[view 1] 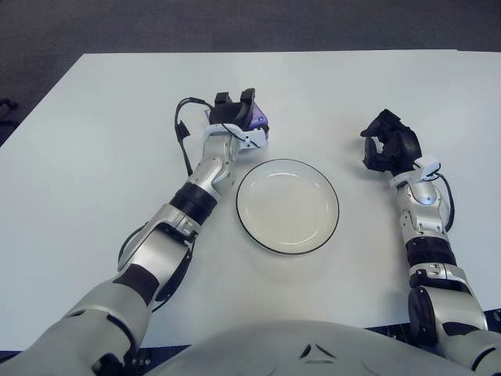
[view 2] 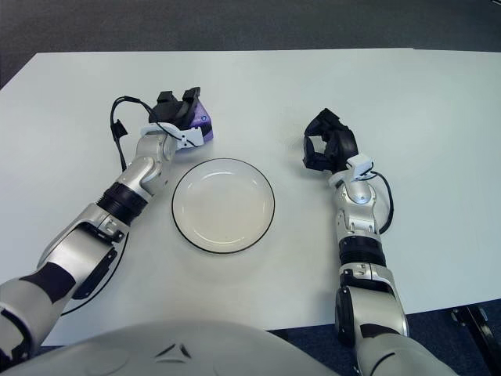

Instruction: Put the tissue paper into the plate.

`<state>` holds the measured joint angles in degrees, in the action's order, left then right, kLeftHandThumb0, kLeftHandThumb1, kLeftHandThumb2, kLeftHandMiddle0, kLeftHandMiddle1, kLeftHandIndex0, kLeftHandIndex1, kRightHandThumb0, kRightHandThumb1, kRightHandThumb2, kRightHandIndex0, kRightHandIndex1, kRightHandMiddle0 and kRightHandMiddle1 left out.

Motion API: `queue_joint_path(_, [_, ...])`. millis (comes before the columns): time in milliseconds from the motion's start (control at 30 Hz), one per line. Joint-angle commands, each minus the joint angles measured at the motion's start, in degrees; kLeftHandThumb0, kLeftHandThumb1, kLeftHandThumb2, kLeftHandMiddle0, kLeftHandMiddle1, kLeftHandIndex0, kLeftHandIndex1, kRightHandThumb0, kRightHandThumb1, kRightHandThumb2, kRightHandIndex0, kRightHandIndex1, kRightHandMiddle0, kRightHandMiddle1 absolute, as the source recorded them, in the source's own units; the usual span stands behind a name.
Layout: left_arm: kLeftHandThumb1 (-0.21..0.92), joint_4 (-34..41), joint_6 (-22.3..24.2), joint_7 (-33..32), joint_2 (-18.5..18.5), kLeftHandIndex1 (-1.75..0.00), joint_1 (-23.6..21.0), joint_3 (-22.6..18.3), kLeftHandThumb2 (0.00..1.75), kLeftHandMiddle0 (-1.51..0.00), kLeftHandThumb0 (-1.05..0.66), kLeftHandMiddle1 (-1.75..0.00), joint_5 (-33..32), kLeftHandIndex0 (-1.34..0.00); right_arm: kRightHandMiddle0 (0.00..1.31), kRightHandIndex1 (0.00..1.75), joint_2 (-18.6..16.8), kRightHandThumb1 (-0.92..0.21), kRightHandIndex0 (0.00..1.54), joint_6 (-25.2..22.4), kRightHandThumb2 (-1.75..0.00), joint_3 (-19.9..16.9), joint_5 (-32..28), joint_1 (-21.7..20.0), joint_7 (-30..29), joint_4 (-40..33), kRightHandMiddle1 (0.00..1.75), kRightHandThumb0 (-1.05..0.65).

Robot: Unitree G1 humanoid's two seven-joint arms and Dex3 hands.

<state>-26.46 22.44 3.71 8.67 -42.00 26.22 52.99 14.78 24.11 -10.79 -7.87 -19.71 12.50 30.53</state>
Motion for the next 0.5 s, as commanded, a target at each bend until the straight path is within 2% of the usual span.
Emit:
queue_joint_path(0, [0.92,-4.1,0.4,-0.1,0.6,-0.27,0.7,-0.1,1.02,0.00,-1.05,-1.66,-1.7,0.00,0.54,1.75,-4.8,-0.41,1.29,-0.7,-1.21,1.1,-0.2,9.9,-0.3,3.4,1.75,-0.45])
queue_joint_path(200, [0.92,-6.7,-0.1,-1.4,0.3,-0.31,0.4,-0.7,1.01,0.00,-1.05,-1.70,-3.4,0.00,0.55,1.75,-4.8,-0.40,1.30,-1.2,-1.21,1.1,-0.3,10.3,-0.4,2.5,1.75,-0.45])
queue_joint_path(267, [0.92,-8.5,-0.9,-2.4,0.0,-0.37,0.4,-1.5,0.99,0.00,-1.05,-1.67,-4.7,0.00,0.55,1.75,-4.9,-0.40,1.30,-1.4,-1.21,1.1,-0.3,10.4,-0.6,2.2,1.75,-0.45])
queue_joint_path(400, [0.92,-11.7,-2.5,-4.5,-0.6,-0.59,0.1,-2.8,0.93,-0.01,-1.04,-1.67,-7.2,0.00,0.55,1.75,-4.9,-0.40,1.30,-1.5,-1.21,1.1,-0.3,10.5,-0.6,1.9,1.75,-0.45])
queue_joint_path(467, [0.92,-12.6,-3.4,-5.5,-0.8,-0.74,0.0,-3.4,0.86,-0.03,-0.98,-1.71,-8.3,0.00,0.55,1.75,-4.9,-0.40,1.30,-1.5,-1.21,1.2,-0.3,10.6,-0.6,1.9,1.75,-0.45])
